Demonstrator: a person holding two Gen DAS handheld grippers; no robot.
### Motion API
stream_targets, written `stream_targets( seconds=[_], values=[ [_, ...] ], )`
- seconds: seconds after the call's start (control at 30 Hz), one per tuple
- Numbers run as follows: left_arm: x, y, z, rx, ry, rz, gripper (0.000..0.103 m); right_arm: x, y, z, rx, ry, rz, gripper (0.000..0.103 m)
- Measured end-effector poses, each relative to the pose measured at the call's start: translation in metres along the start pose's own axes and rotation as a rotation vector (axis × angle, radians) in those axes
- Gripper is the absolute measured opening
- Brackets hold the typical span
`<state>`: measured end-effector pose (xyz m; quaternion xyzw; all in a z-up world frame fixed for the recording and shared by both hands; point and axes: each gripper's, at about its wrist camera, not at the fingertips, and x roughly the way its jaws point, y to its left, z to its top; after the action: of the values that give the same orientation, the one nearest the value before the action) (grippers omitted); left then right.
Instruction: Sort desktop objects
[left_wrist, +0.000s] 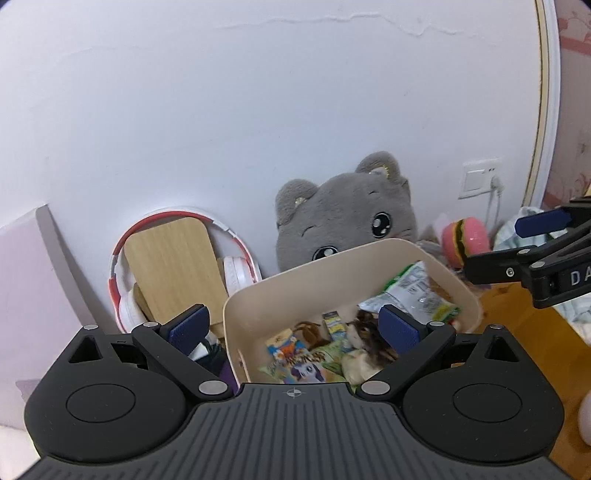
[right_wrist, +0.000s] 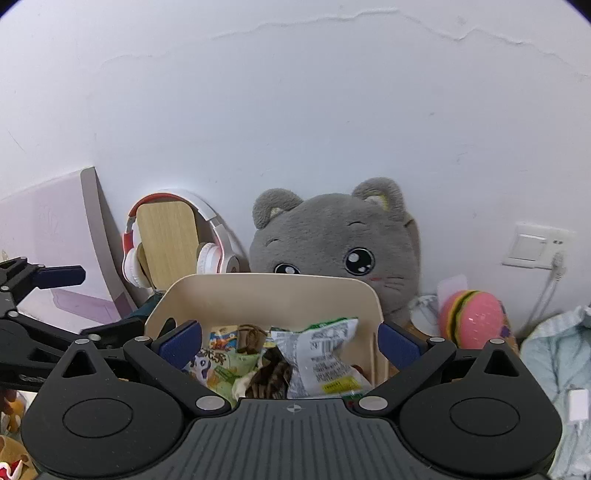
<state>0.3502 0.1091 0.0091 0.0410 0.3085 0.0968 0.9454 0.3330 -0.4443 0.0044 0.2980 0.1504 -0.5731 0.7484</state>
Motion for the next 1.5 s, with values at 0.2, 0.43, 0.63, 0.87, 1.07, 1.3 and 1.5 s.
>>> stream_targets(
  seconds=[0.2, 0.43, 0.63, 0.87, 1.07, 1.3, 1.5],
  values=[
    [-0.051, -0.015, -0.011, 0.026, -0.004, -0.015, 0.100, -0.043, 0.002, -0.014, 0.023, -0.014, -0.028, 0.103],
    [-0.104, -0.024, -0.029, -0.011, -0.008, -0.025, 0.100, -0.093, 0.024, -0.036, -0.016, -0.019, -0.048, 0.103],
    [-0.151, -0.032, -0.039, -0.027, -0.032, -0.040, 0.100, -0.131, 0.047, -0.053, -0.044, -0.021, -0.030, 0.103],
    [-0.199, -0.038, -0.050, -0.021, -0.073, -0.038, 0.100, -0.174, 0.065, -0.067, -0.070, -0.045, -0.026, 0.103],
    [-0.227, -0.041, -0.059, -0.029, -0.083, -0.025, 0.100, -0.201, 0.075, -0.077, -0.072, -0.051, -0.027, 0.103],
    [-0.262, -0.040, -0.074, -0.053, -0.075, -0.041, 0.100, -0.228, 0.082, -0.096, -0.061, -0.030, -0.041, 0.103],
    [-0.292, -0.040, -0.088, -0.080, -0.064, -0.042, 0.100, -0.251, 0.094, -0.113, -0.081, -0.015, -0.065, 0.103]
  ],
)
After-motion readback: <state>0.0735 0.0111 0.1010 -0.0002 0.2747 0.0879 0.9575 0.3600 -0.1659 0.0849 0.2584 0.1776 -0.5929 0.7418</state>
